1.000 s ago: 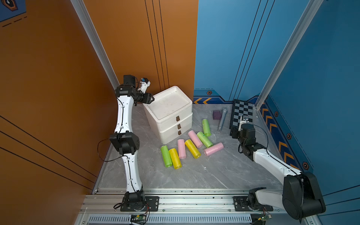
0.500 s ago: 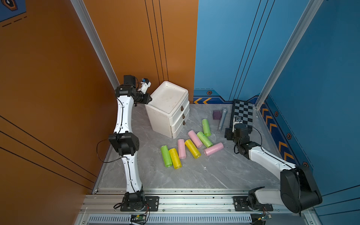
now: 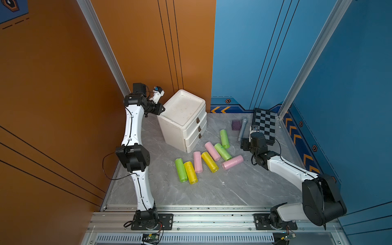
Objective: Sort the rolls of trash bags by color and place them into the drawer
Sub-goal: Open the drawer in the storage box.
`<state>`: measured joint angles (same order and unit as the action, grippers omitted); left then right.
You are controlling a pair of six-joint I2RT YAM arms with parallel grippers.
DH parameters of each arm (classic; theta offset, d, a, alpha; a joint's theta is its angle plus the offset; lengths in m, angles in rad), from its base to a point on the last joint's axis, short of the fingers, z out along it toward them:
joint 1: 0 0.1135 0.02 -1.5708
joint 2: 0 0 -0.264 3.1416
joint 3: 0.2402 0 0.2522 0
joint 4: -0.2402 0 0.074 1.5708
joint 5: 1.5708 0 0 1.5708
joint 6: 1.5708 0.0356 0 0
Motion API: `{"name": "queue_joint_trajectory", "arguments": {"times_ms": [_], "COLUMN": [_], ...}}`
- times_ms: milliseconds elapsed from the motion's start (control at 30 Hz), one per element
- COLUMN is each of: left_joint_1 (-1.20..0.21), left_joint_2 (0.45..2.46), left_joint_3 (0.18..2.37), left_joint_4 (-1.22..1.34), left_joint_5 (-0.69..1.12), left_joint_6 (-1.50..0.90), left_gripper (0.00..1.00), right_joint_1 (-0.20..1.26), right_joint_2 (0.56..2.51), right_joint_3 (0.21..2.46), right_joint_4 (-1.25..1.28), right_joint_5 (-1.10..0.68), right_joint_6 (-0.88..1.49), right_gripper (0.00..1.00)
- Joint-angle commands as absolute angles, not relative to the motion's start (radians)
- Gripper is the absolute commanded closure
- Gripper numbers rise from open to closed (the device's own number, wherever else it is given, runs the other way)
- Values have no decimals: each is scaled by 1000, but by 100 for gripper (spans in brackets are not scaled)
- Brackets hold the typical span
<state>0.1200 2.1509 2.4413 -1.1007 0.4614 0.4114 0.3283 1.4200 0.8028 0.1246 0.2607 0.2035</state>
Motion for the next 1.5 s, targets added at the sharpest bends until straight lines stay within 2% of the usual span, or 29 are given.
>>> {"name": "queue_joint_trajectory", "arguments": {"times_ms": [0, 167, 433, 567, 633, 700, 833, 900, 1033, 1300, 1467], "left_joint_1": [126, 139, 135, 135, 135, 133, 129, 125, 119, 115, 112], "left_joint_2": [2033, 1993, 2020, 2025, 2021, 2018, 2013, 2013, 2016, 2005, 1999], "left_joint_3": [2372, 2318, 2355, 2347, 2334, 2326, 2327, 2329, 2336, 2324, 2310], "left_joint_4": [-1134, -1135, -1135, -1135, -1135, -1135, -1134, -1135, -1133, -1133, -1134], "left_joint_5": [622, 613, 586, 588, 596, 596, 614, 626, 614, 618, 614], "left_joint_6": [495, 517, 499, 473, 460, 452, 433, 429, 423, 417, 422], "left_gripper": [100, 100, 100, 100, 100, 100, 100, 100, 100, 100, 100], "right_joint_1": [342, 352, 361, 378, 392, 380, 346, 347, 387, 469, 509], "right_joint_2": [1453, 1516, 1659, 1722, 1745, 1780, 1887, 1941, 1994, 2067, 2068], "right_joint_3": [867, 956, 1148, 1240, 1267, 1271, 1220, 1236, 1304, 1301, 1285], "right_joint_4": [47, -5, -113, -121, -64, 64, 536, 685, 630, 854, 903], "right_joint_5": [213, 128, 69, -48, -142, -285, -503, -546, -550, -546, -534], "right_joint_6": [245, 296, 277, 302, 370, 538, 961, 1035, 1028, 1200, 1242], "right_gripper": [21, 20, 25, 28, 29, 30, 30, 30, 27, 25, 25]}}
